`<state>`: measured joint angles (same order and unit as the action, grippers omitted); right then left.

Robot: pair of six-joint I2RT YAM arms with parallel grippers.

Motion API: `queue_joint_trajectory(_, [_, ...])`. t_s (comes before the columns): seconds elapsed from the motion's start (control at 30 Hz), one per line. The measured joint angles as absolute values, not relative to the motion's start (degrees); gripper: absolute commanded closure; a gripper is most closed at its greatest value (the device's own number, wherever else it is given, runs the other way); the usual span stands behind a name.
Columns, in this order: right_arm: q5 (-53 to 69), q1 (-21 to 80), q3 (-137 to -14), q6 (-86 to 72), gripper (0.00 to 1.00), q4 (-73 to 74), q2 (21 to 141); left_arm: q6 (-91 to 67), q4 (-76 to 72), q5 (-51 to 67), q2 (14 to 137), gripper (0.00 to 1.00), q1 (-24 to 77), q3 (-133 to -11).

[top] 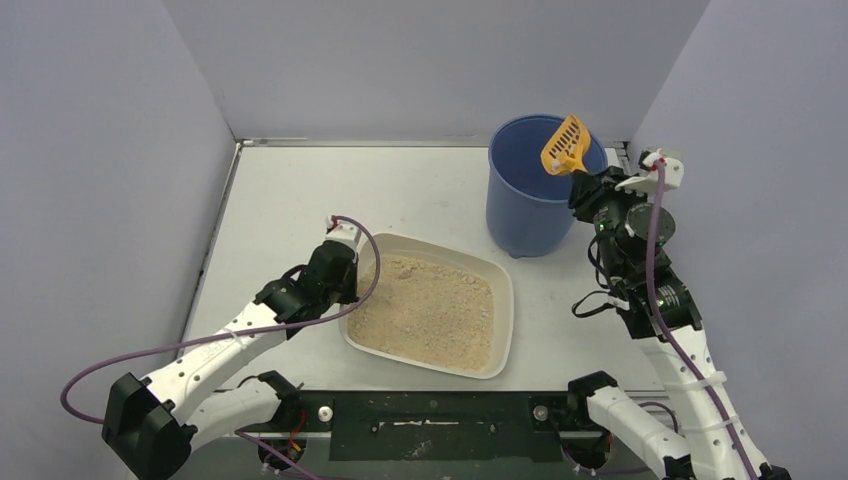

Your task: Clean the litter box

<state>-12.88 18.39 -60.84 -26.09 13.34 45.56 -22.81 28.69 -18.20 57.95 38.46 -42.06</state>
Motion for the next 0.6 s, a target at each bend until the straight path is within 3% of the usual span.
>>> queue_joint_trajectory(0.37, [-13.6, 18.7, -70.0, 4.3, 1.00, 23.3, 56.2, -21.9, 28.7, -17.1, 56.8, 1.00, 39.1, -41.8])
queue_joint_trajectory(0.6, [-19.4, 24.6, -70.8, 22.7, 1.00, 24.6, 57.2, -21.8, 28.7, -16.8, 56.7, 1.00, 39.3, -41.7])
